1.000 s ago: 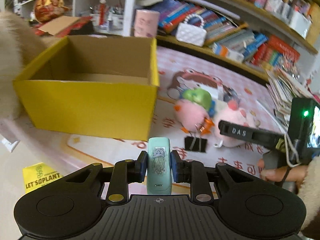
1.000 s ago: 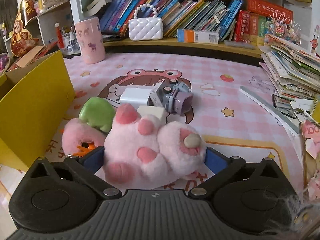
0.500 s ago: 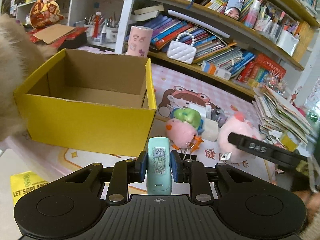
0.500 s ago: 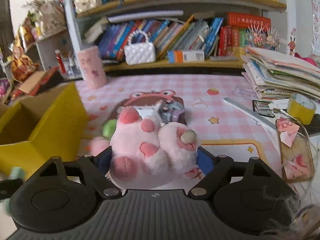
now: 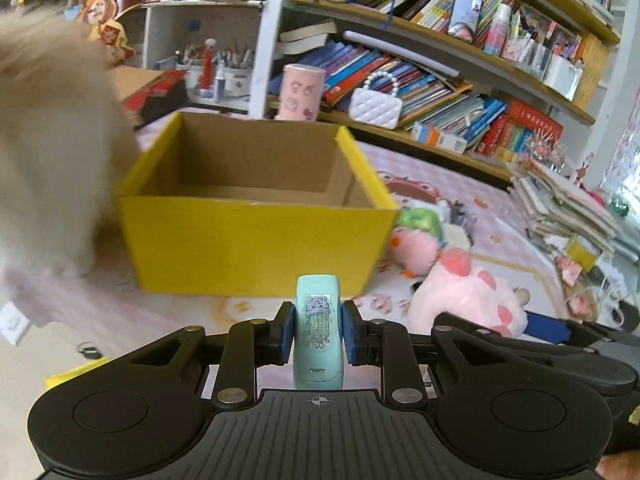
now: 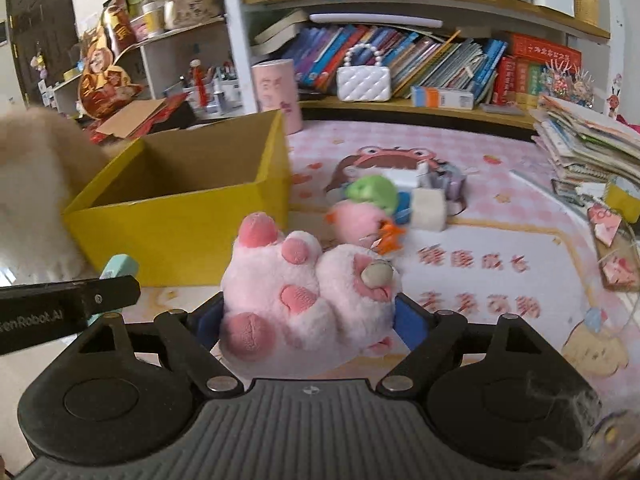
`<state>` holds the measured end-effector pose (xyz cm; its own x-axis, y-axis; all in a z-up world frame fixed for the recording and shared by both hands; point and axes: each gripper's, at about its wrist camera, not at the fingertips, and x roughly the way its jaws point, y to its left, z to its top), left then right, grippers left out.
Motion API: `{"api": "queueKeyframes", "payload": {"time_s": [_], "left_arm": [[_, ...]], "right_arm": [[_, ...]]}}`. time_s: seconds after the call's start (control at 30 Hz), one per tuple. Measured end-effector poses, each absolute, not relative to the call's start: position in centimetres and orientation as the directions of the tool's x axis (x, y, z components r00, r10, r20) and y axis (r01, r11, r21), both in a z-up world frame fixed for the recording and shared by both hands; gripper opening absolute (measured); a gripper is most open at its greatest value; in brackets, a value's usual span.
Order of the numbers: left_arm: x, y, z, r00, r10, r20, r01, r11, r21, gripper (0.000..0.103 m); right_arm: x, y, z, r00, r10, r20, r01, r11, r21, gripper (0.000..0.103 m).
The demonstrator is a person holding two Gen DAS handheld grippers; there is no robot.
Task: Organize objects
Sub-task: 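Carry the eraser and pink pig toward the yellow box with both tools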
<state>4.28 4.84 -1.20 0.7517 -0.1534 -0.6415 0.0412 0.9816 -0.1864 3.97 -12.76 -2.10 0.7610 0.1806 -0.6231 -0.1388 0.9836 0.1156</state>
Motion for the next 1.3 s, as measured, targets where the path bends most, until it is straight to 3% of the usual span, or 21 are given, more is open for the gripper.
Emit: {"api": "queueKeyframes", "payload": {"time_s": [0.4, 1.3], "left_arm": [[0.4, 11.2, -1.7, 0.752, -0.131, -0.646, 0.026, 0.985, -0.169, 0.023], [-0.5, 14.2, -0.2, 0.794, -0.159, -0.587, 0.077, 0.984, -0.161, 0.023]], "right_arm": [[0.1, -5.4, -2.3, 0.75, 0.213, -0.626, -0.179, 0.977, 0.118, 0.084], [-1.4, -2.5, -0.7, 0.798, 0.165, -0.579, -0.149, 0.986, 0.075, 0.084]]}}
